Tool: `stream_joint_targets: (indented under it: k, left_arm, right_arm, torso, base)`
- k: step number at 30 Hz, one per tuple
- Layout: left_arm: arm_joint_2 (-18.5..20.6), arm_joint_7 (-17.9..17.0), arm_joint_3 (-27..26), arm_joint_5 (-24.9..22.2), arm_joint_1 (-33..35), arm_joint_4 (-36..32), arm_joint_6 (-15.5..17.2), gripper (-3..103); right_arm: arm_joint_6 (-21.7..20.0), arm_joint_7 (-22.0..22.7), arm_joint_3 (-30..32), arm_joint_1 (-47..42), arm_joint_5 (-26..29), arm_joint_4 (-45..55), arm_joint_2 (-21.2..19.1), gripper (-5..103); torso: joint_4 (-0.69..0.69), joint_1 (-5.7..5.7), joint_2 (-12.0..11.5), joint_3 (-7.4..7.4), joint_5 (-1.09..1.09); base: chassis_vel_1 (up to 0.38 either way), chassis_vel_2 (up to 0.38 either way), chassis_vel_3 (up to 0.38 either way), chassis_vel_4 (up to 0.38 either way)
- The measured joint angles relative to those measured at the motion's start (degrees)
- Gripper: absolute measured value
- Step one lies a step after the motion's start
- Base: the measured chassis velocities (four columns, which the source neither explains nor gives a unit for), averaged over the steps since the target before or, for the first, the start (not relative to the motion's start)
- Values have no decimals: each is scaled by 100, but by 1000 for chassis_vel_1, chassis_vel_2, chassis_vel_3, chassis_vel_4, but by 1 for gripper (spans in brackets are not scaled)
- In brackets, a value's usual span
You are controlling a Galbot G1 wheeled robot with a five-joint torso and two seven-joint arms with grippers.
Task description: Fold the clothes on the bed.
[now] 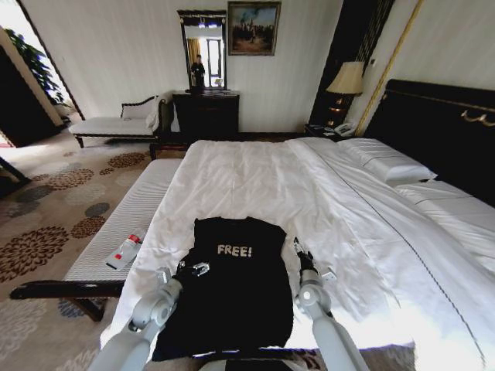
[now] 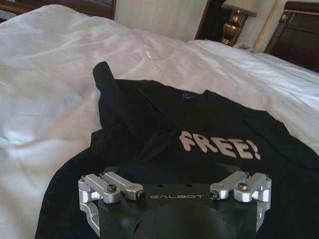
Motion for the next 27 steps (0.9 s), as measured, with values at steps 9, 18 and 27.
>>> stream_joint_targets:
  k: [9, 18, 27]
  left_arm:
    - [-8, 54, -307, -351, -137, -300, -114, 100]
    - [-220, -303, 25, -904, -1192, 221, 133, 100]
    - [-473, -531, 339, -1019, -1753, 1036, 361, 100]
  right_arm:
    - [5, 19, -9, 2, -2, -22, -4, 100]
    - [9, 59, -10, 2, -23, -49, -21, 100]
    - [-30, 163, -48, 72, -47, -33, -32, 100]
  torso:
    - [0, 0, 0, 0, 0]
    - [-3, 1, 0, 1, 0]
    - [1, 1, 0, 1, 1]
  base:
    - [0, 0, 0, 0]
    - [0, 0, 0, 0]
    - [0, 0, 0, 0]
